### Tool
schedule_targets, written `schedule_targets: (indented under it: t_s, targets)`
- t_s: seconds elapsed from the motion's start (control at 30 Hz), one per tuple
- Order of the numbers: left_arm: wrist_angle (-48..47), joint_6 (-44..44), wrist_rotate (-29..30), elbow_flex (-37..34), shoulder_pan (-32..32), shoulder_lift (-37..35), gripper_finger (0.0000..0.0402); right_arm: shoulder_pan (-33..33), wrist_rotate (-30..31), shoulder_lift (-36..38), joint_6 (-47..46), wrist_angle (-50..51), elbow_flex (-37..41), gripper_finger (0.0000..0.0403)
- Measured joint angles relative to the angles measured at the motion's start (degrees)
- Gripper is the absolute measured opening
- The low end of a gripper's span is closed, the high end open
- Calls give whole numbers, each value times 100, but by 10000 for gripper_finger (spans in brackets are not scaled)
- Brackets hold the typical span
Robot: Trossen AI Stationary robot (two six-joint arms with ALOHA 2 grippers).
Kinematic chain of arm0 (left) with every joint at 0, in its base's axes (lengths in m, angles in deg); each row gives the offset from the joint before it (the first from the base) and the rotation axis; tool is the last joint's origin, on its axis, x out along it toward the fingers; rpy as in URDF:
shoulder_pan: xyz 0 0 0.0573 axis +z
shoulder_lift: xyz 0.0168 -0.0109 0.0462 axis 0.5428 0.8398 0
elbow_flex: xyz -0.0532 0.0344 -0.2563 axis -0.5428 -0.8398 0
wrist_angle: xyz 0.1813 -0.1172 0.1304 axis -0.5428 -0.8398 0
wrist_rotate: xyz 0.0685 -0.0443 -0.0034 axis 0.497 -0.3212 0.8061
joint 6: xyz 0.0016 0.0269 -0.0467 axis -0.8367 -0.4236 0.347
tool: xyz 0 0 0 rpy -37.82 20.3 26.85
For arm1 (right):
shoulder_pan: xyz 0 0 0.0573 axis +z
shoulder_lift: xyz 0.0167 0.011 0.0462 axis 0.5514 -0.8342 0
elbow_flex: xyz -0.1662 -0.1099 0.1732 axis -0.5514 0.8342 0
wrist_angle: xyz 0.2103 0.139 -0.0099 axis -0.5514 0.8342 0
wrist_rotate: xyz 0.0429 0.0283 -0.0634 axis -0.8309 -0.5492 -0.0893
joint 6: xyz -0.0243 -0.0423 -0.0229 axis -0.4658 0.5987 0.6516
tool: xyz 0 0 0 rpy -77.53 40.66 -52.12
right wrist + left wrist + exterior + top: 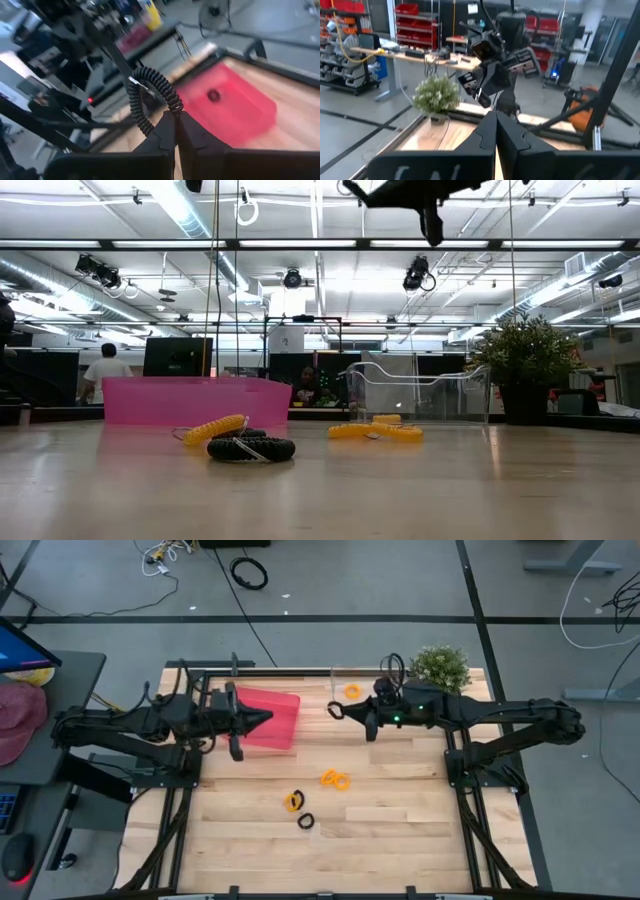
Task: Sort spring keychains
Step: Put the black spring keychain into the pink bin
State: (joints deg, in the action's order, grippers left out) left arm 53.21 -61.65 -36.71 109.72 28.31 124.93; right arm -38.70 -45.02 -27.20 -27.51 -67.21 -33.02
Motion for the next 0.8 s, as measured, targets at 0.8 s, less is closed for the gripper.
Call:
schedule_targets:
  t_s: [0.8]
  targets:
    - [1665,-203,6,0,61,794,66,20,141,-7,527,-1782,-2,0]
